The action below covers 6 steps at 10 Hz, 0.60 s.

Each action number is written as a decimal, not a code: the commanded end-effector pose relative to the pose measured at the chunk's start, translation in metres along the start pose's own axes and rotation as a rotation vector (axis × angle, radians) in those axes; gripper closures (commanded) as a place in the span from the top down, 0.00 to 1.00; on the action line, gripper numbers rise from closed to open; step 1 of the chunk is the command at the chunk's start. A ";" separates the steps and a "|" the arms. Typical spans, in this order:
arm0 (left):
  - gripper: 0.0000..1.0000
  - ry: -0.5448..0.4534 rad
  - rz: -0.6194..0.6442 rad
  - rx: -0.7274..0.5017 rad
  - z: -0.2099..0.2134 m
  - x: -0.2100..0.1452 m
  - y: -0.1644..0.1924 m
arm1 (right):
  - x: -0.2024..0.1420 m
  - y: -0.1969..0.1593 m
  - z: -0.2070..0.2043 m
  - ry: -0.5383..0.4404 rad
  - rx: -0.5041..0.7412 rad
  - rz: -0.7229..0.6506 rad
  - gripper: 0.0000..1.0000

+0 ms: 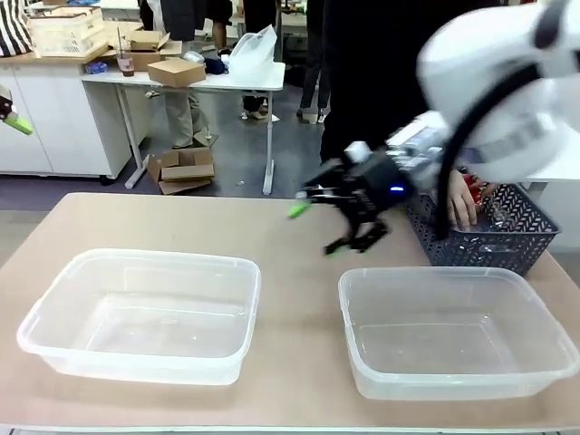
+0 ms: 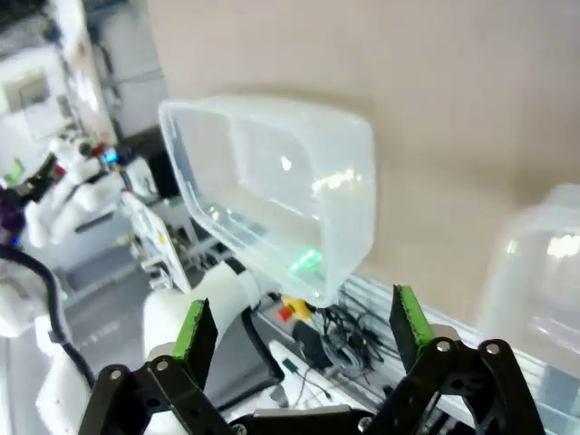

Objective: Sort the waste into each basket.
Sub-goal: Pick up the Organizing box on the left side of the table and lift it.

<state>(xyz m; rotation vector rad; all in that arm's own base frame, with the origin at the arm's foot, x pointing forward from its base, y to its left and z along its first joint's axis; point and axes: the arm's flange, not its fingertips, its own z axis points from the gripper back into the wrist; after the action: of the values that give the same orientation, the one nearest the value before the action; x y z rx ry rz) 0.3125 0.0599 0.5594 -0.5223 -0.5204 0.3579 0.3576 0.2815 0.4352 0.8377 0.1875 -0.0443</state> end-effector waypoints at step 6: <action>1.00 0.068 -0.152 0.031 -0.021 -0.028 -0.009 | -0.007 0.067 -0.124 0.050 -0.338 -0.050 1.00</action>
<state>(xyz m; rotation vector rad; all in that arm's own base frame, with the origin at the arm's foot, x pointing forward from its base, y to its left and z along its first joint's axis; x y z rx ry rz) 0.3149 0.0483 0.5572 -0.5468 -0.5166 0.2952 0.3482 0.4087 0.4136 0.5409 0.2527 -0.0366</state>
